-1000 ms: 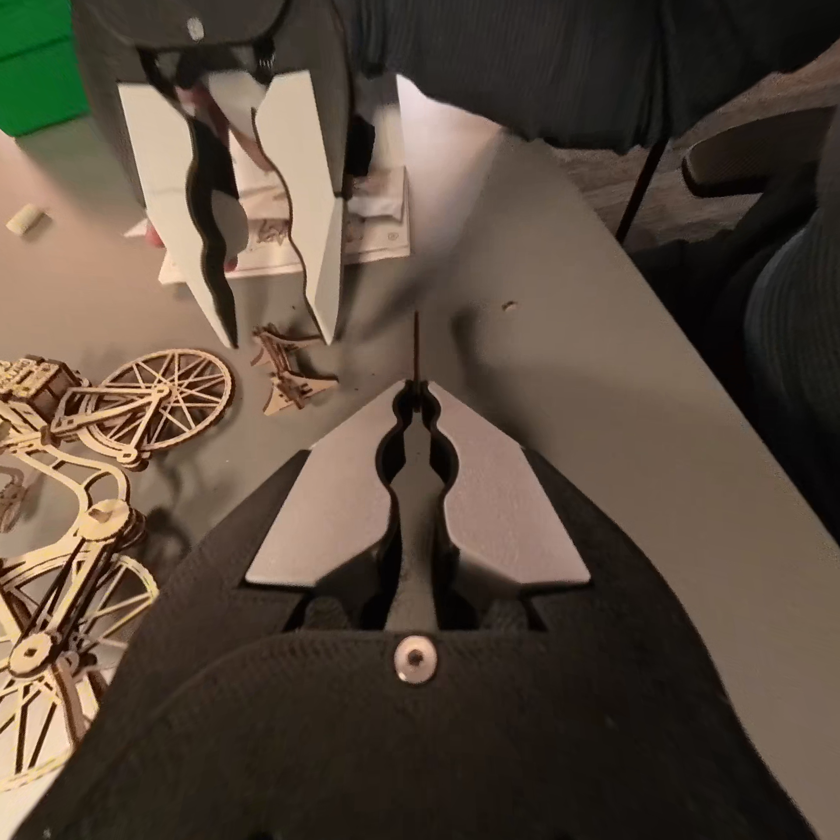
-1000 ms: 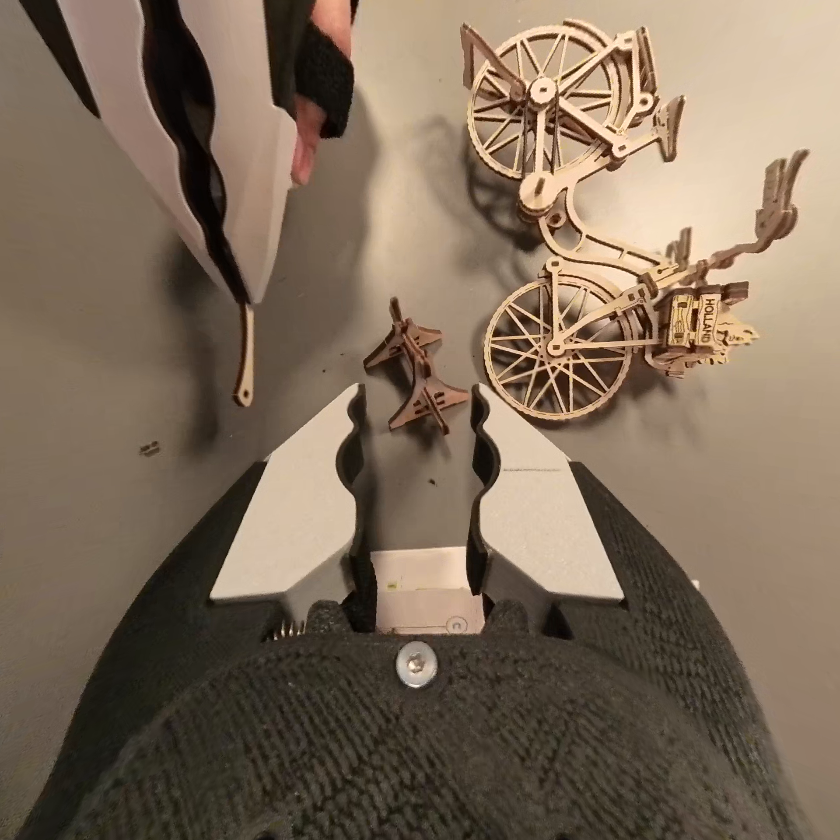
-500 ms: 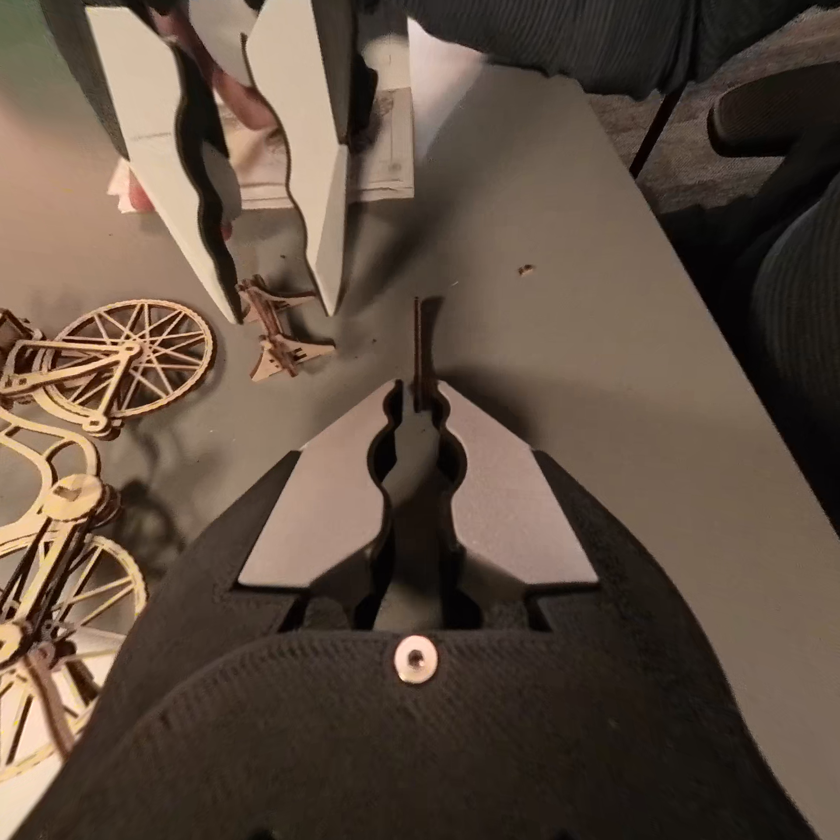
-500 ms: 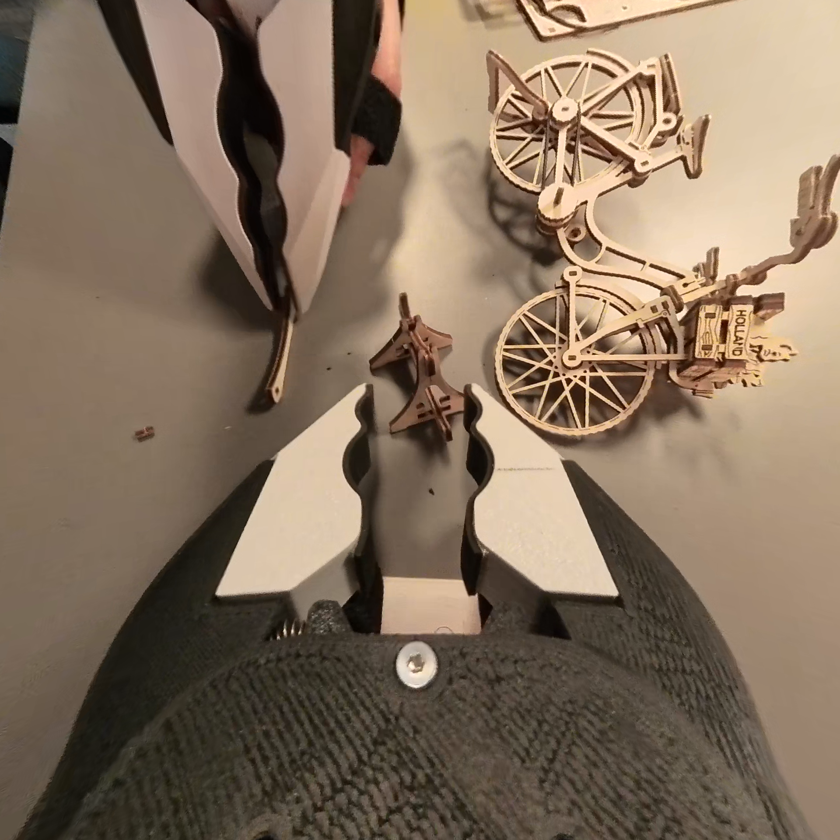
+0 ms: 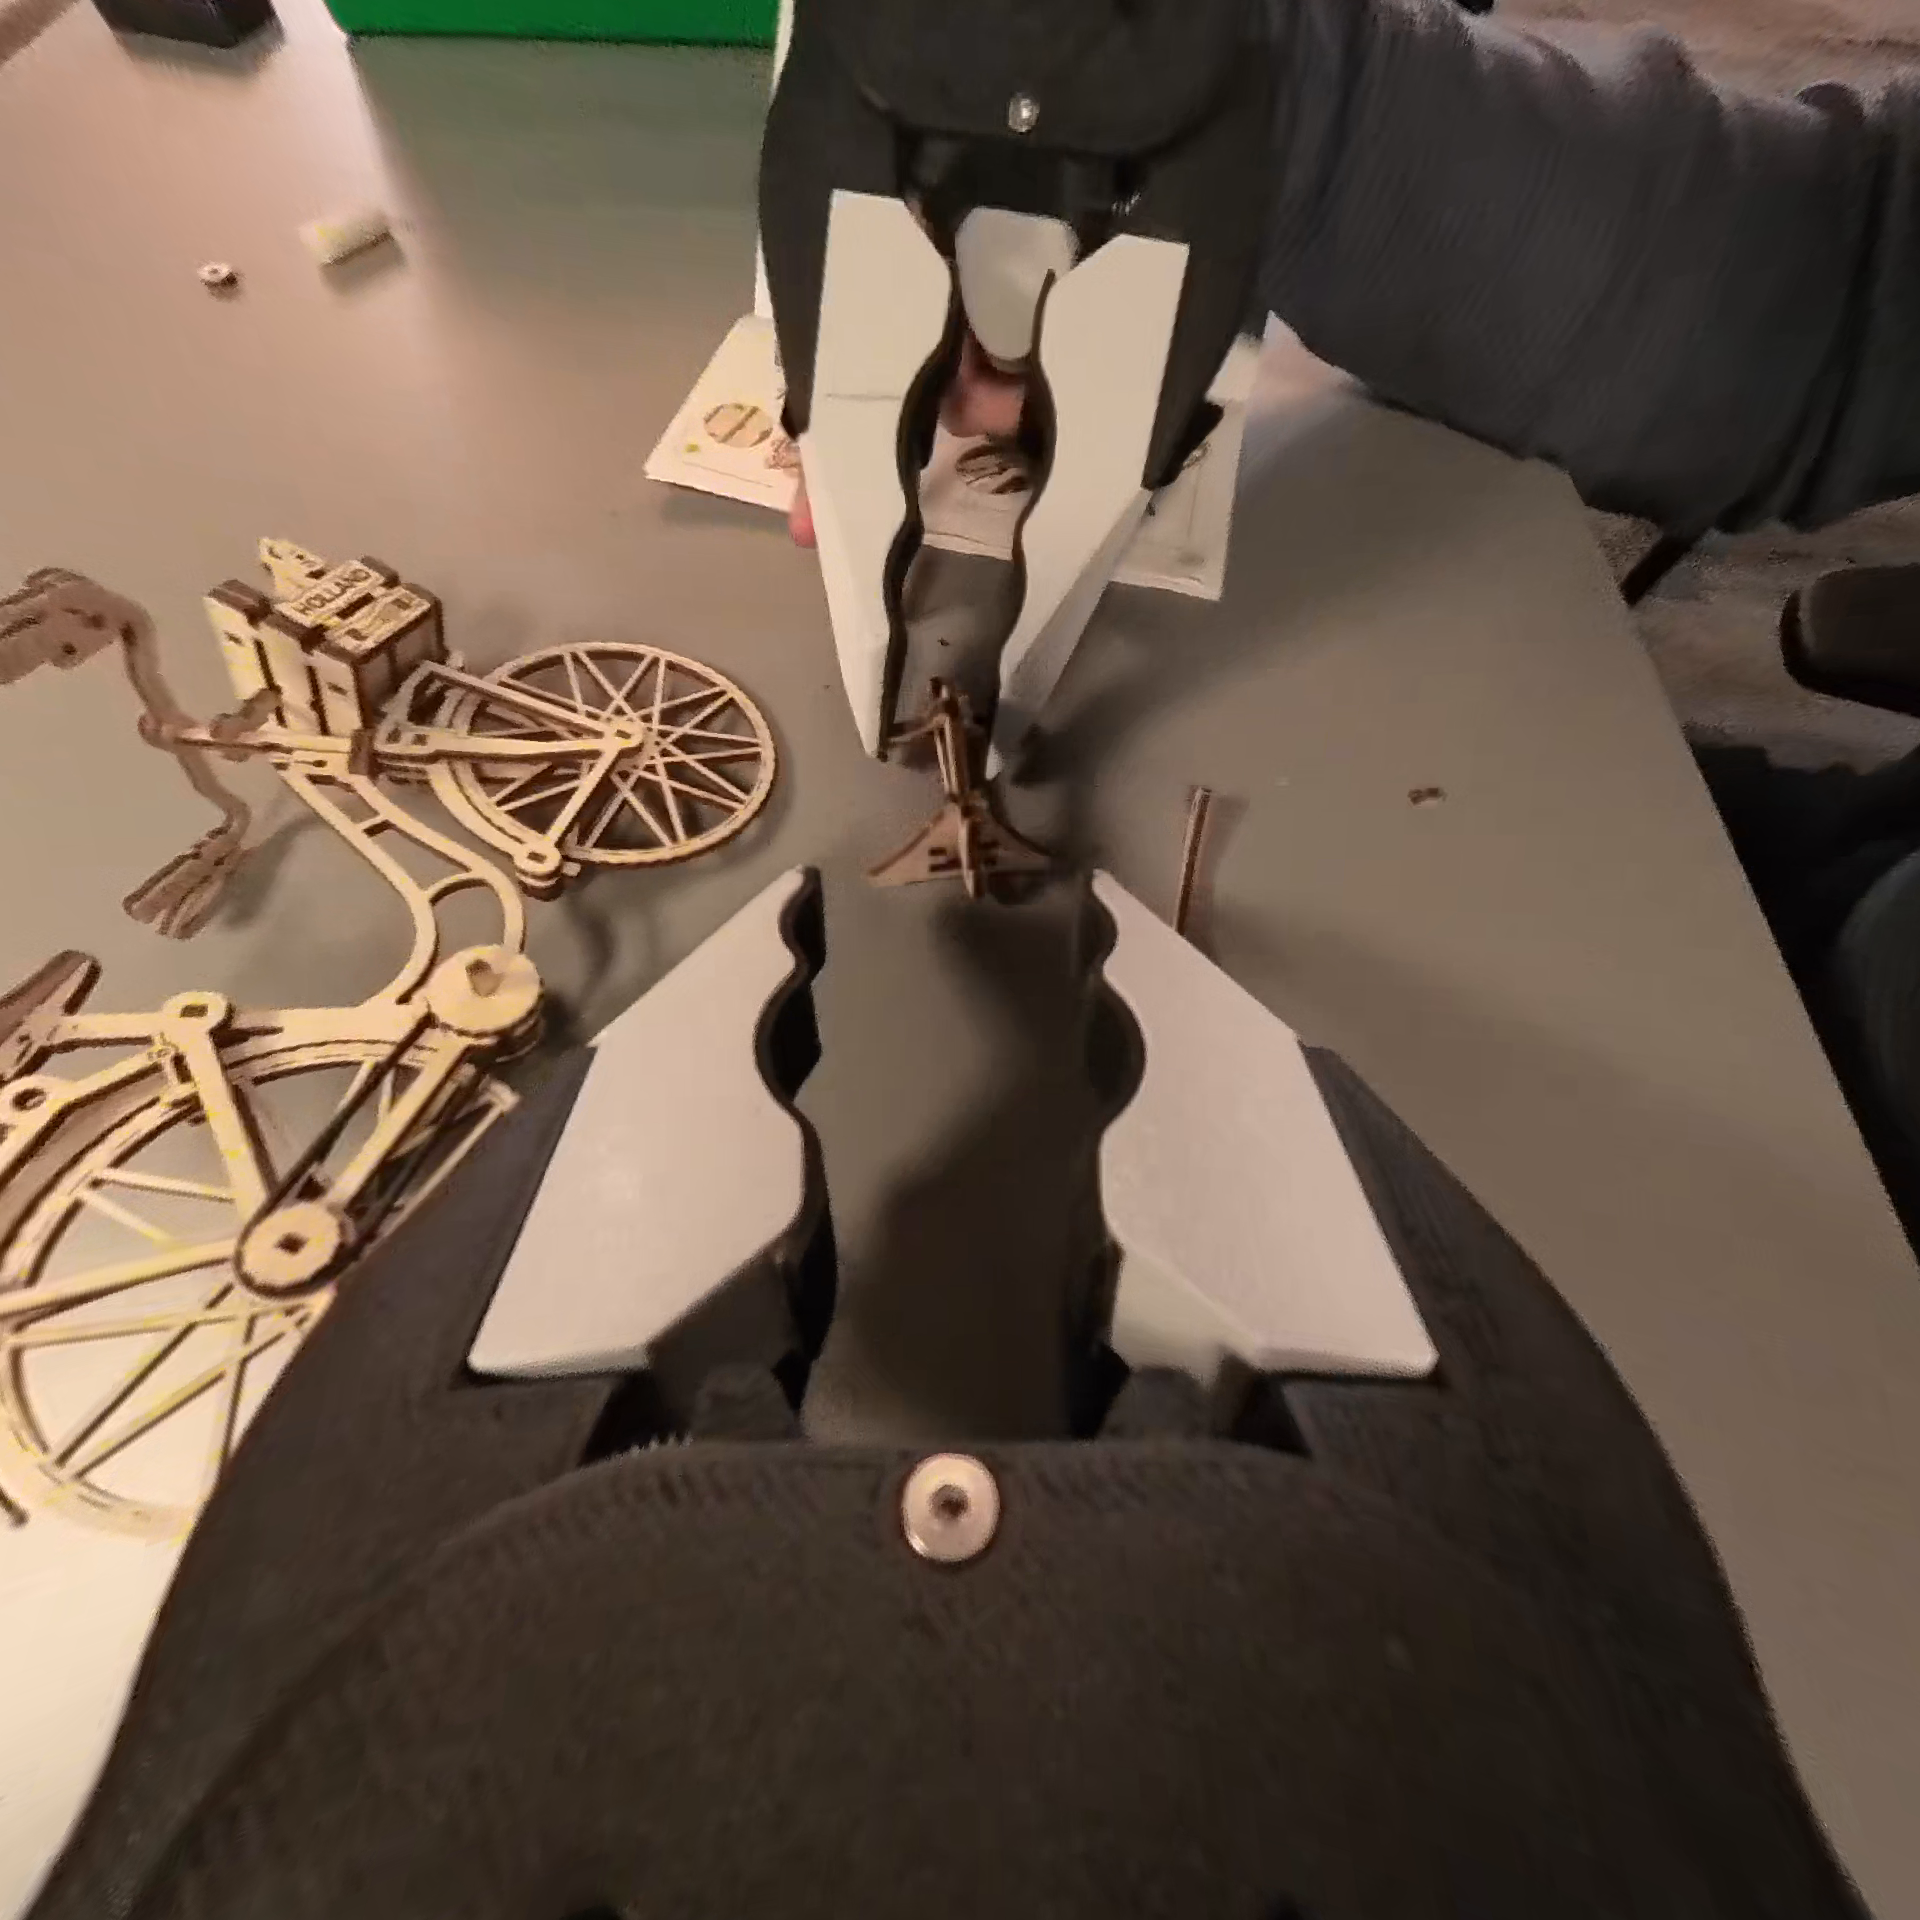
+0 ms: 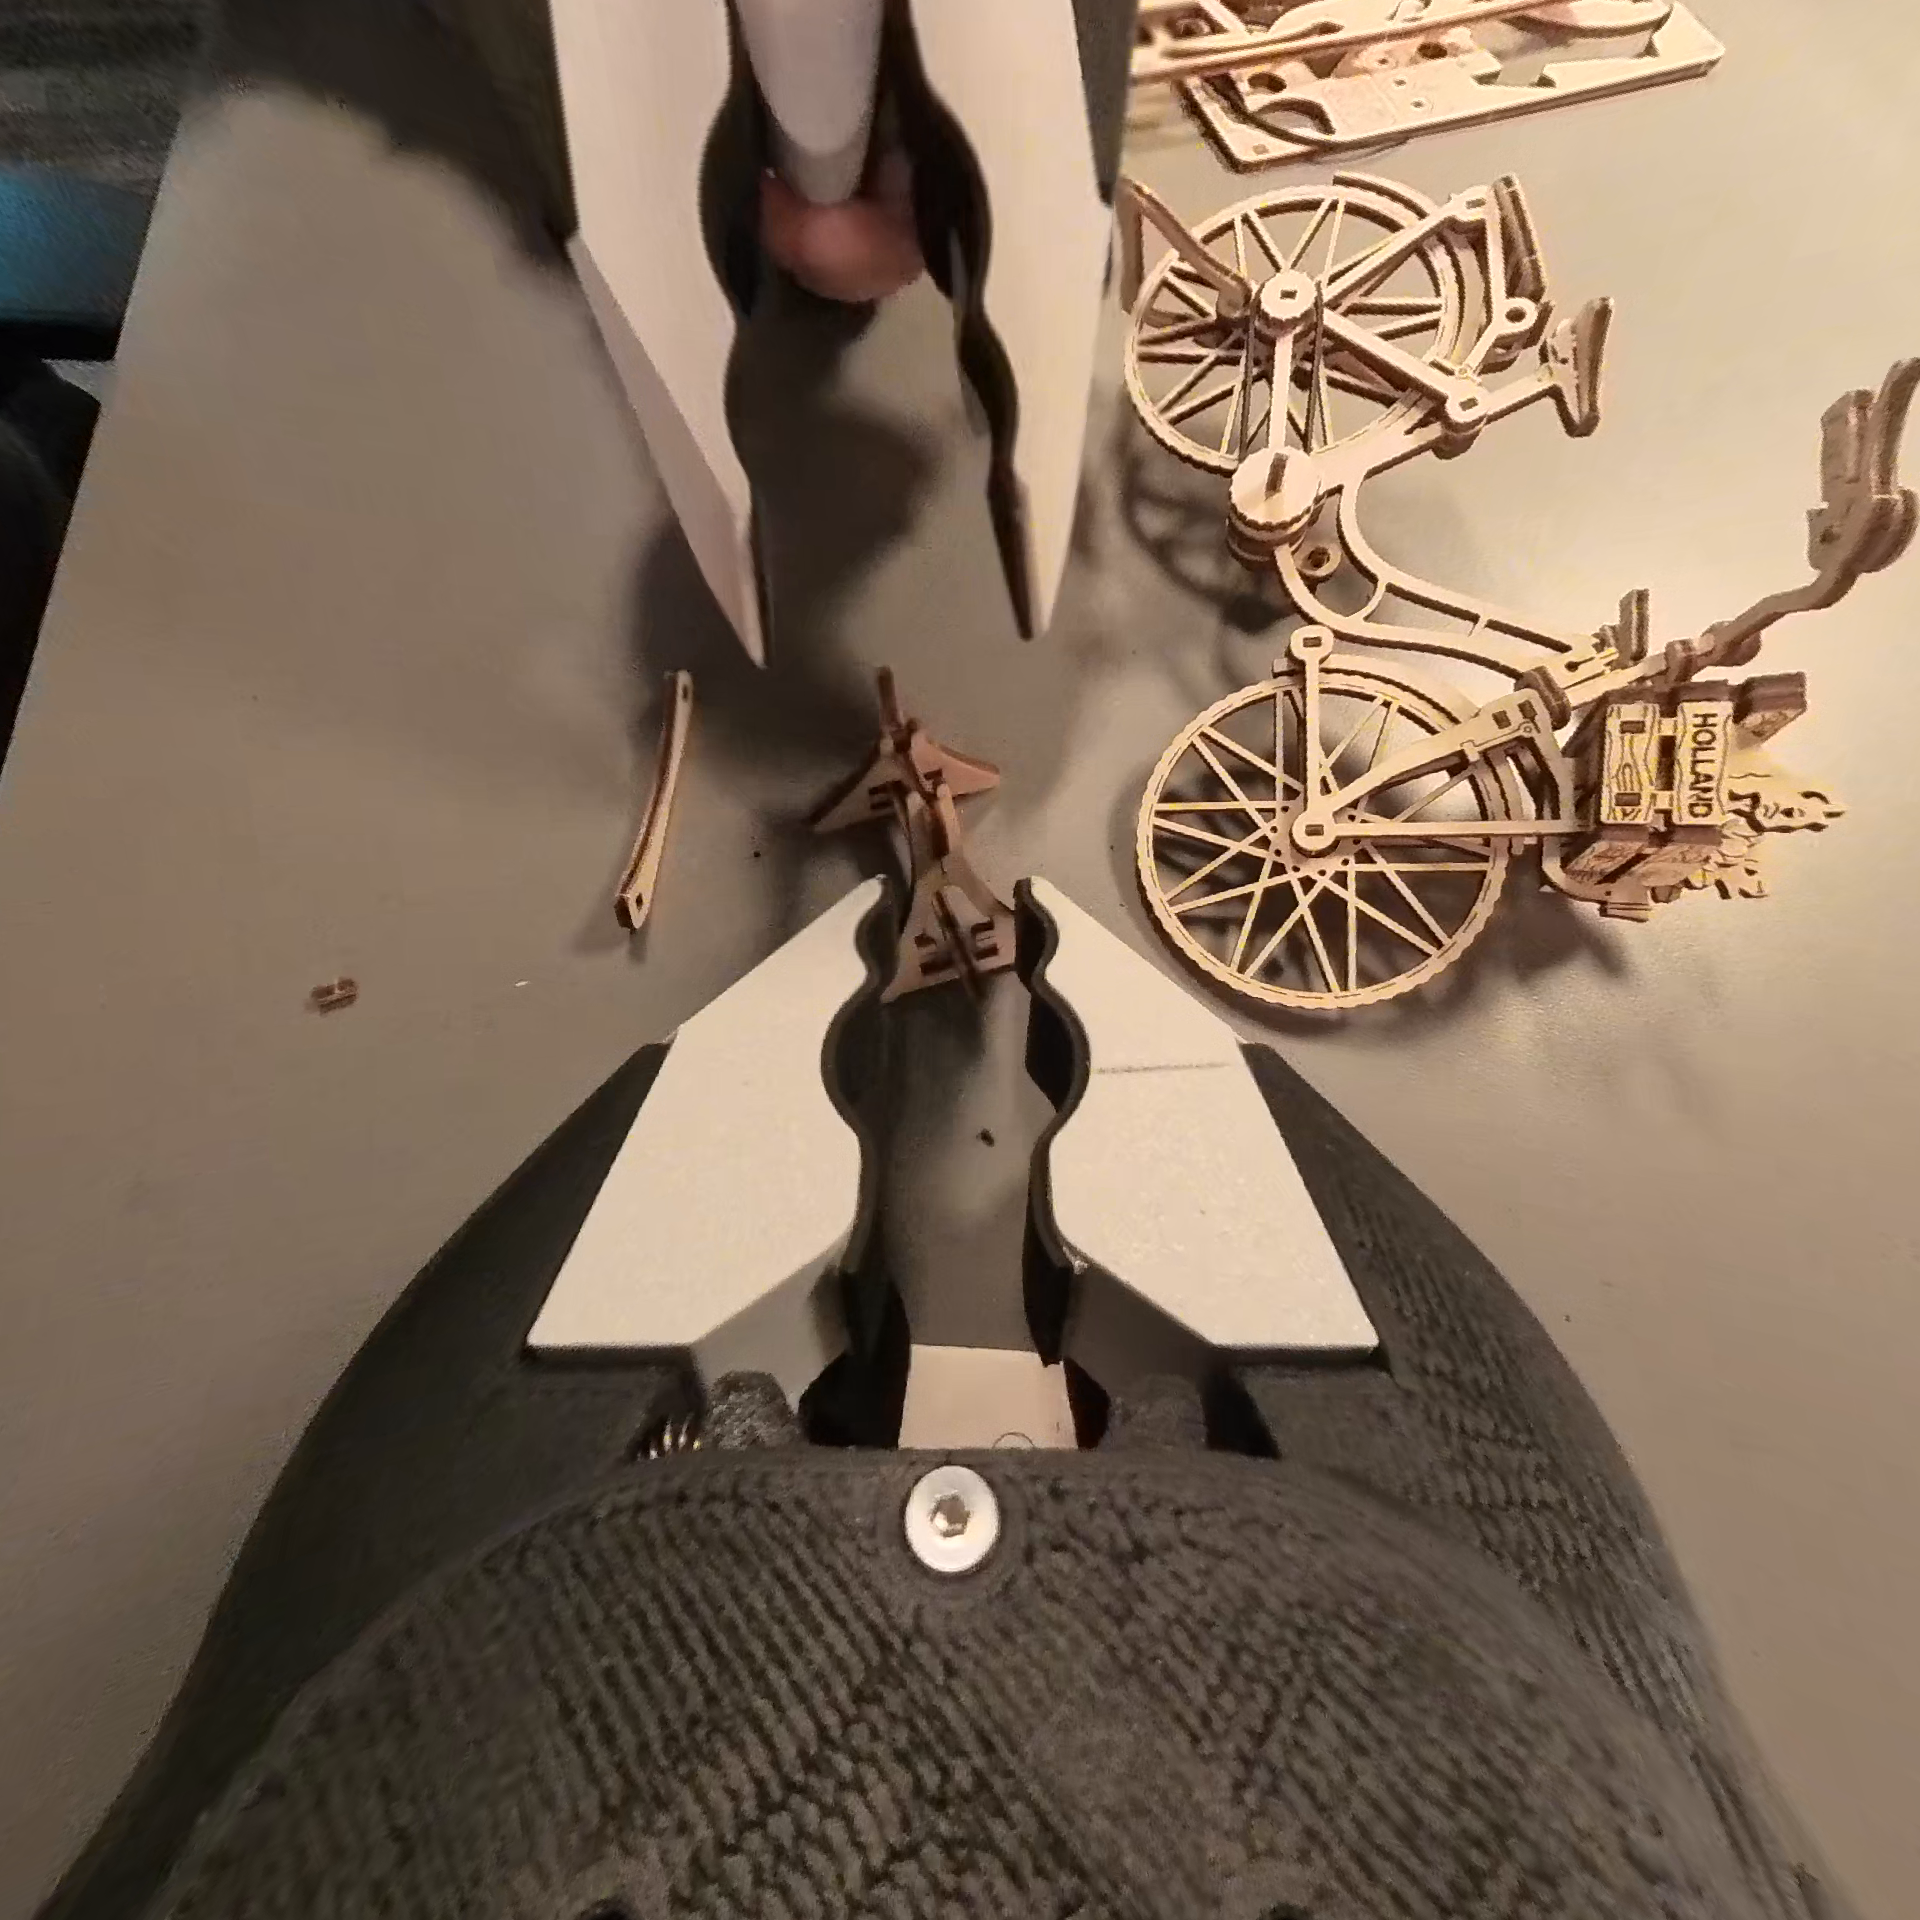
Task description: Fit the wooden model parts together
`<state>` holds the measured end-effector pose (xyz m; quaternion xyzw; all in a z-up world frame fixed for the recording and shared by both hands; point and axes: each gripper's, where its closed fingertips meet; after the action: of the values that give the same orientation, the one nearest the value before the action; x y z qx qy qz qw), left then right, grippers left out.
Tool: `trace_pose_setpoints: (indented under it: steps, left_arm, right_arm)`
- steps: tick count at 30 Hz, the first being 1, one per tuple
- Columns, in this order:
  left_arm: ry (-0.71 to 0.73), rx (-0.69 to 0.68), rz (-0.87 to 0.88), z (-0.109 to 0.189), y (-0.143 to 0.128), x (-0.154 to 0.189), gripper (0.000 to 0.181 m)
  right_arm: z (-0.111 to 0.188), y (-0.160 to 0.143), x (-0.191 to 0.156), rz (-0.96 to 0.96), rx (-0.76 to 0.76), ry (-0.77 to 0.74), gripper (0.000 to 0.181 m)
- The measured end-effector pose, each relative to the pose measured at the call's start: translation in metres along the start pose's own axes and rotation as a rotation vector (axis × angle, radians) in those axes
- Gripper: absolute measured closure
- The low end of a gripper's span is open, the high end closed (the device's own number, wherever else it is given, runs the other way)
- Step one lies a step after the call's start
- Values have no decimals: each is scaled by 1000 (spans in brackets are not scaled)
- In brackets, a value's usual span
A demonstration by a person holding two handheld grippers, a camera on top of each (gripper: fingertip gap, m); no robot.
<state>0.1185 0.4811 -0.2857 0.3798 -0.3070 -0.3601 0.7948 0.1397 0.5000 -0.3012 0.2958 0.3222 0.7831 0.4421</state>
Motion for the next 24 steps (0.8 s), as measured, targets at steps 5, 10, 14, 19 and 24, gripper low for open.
trace_pose_setpoints:
  steps: [5, 10, 14, 19, 24]
  left_arm:
    - [16, -38, 10, -13, 0, 2, 127]
    - [82, -16, 13, -14, 3, -5, 133]
    - [88, -64, -3, -18, -3, -4, 136]
    - [116, -97, -18, -21, -7, -6, 135]
    - [113, -112, 0, -23, -10, -3, 133]
  right_arm:
    - [0, 3, 3, -12, 15, -20, 163]
    - [1, 23, 4, -5, 115, -39, 167]
    - [-4, 17, 4, 8, 67, -44, 167]
    - [-7, 9, 2, 8, 12, -37, 166]
    - [-6, 8, -3, 15, 12, -5, 149]
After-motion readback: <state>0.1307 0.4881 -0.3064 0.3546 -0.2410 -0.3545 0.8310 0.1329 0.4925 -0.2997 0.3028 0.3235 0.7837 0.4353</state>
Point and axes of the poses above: each gripper's, where its closed fingertips meet, z back along the fingers, y out of its top, x = y × z across the jaws, and after that the axes turned 12 degrees about z, right-handed
